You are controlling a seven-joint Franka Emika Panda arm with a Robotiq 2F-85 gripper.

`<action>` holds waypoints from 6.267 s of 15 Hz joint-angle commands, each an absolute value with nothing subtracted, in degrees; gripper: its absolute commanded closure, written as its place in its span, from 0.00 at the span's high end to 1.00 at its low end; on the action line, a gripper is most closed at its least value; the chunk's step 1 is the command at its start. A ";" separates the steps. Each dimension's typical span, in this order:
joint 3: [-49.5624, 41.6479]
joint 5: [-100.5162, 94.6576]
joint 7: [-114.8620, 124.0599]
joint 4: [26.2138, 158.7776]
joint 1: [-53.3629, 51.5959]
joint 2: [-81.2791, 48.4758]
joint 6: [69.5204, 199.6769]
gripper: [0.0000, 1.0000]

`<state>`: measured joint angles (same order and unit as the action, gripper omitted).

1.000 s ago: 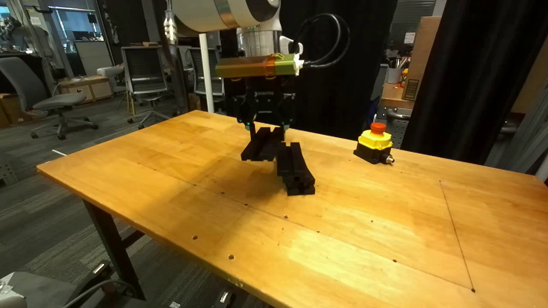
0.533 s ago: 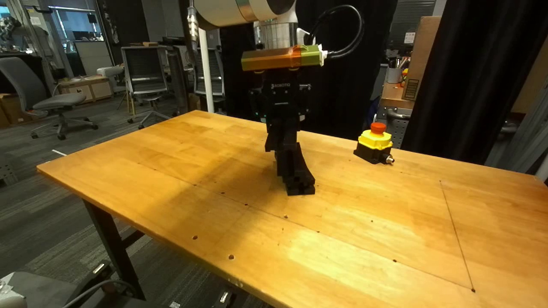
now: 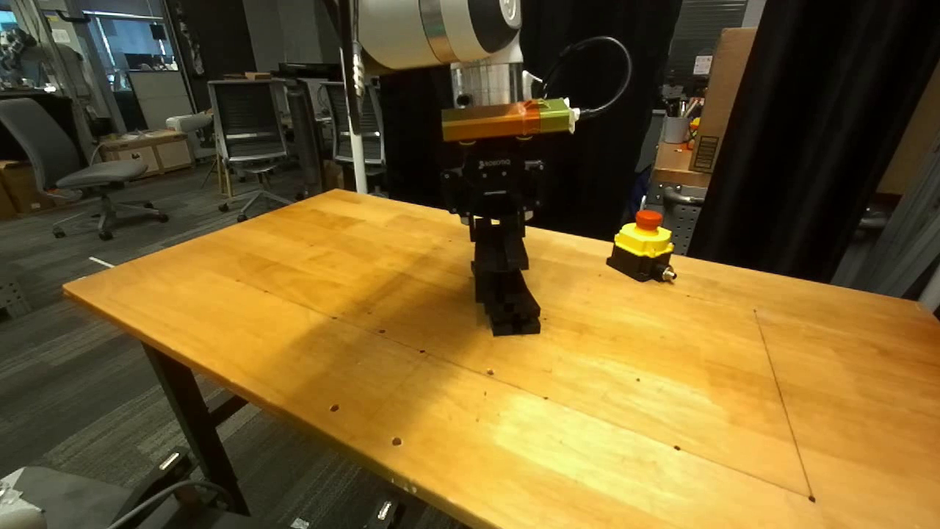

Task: Connect the black pads

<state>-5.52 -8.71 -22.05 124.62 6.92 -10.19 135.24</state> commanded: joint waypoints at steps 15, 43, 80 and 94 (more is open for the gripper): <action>-2.91 -1.15 -36.88 119.16 11.37 -17.12 138.78 0.45; -2.73 -1.98 -28.88 120.76 10.04 -14.10 134.53 0.45; -5.44 -3.03 -23.82 124.96 9.81 -0.50 123.05 1.00; 2.18 -3.47 12.04 142.05 3.78 29.27 108.97 1.00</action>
<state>1.16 -2.82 9.14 138.31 4.66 22.48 110.22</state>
